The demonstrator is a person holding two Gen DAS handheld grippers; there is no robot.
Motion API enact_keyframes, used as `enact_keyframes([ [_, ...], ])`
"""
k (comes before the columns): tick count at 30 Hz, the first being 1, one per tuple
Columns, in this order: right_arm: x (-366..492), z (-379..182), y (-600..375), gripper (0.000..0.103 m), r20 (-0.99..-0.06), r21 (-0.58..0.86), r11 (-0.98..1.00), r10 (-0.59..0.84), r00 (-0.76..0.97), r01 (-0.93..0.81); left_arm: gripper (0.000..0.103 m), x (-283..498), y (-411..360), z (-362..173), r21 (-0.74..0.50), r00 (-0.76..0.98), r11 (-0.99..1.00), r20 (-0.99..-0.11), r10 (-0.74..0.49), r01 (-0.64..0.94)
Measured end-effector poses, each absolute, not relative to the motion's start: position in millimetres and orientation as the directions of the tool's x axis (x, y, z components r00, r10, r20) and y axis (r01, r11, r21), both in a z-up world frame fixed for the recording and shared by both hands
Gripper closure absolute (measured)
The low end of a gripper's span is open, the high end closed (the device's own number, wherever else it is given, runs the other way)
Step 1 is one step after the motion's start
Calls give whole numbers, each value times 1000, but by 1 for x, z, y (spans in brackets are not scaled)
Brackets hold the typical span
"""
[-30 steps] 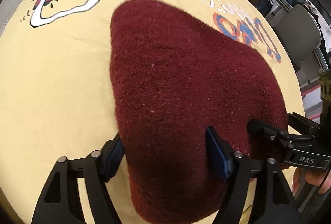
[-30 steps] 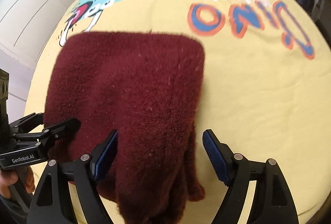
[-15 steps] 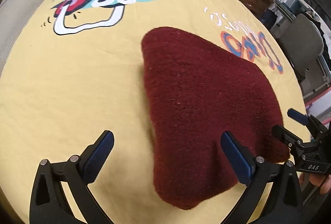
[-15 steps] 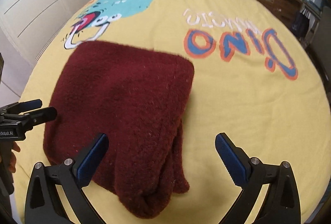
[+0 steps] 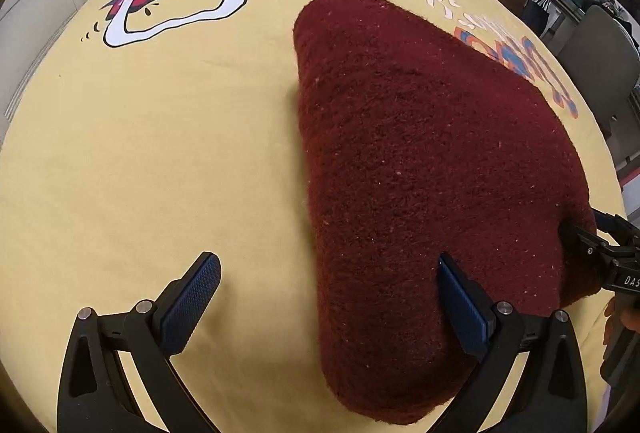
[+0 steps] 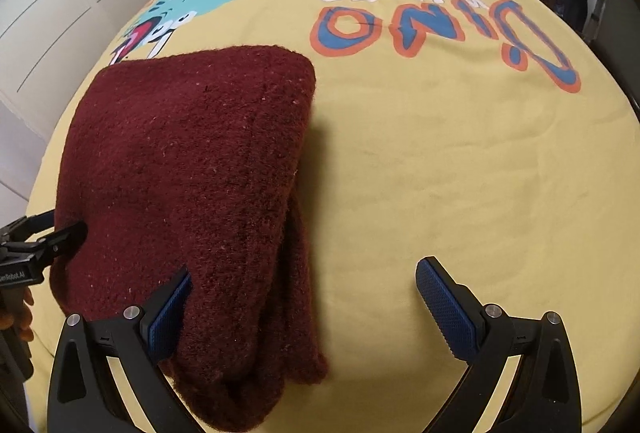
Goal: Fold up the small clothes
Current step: 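Open both grippers and release the folded sweater square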
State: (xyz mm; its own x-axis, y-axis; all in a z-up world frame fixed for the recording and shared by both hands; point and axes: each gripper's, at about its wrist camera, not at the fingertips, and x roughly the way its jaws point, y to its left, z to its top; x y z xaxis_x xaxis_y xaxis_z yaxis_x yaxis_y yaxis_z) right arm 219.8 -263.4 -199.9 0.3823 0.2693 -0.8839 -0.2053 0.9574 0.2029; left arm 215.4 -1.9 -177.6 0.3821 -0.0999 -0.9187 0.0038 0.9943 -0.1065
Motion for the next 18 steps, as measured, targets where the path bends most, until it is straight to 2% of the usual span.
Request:
enact_keyframes([
  [6,207,-167,-259,0,-873,168,962,247,420,-217,1,205,-2,-154,-105,402,994,-911,-97,1],
  [18,140,-61,-284,0,-798,88,971,202,567,-222,1,135,5,-59,-19,528,997,-849,26,-79],
])
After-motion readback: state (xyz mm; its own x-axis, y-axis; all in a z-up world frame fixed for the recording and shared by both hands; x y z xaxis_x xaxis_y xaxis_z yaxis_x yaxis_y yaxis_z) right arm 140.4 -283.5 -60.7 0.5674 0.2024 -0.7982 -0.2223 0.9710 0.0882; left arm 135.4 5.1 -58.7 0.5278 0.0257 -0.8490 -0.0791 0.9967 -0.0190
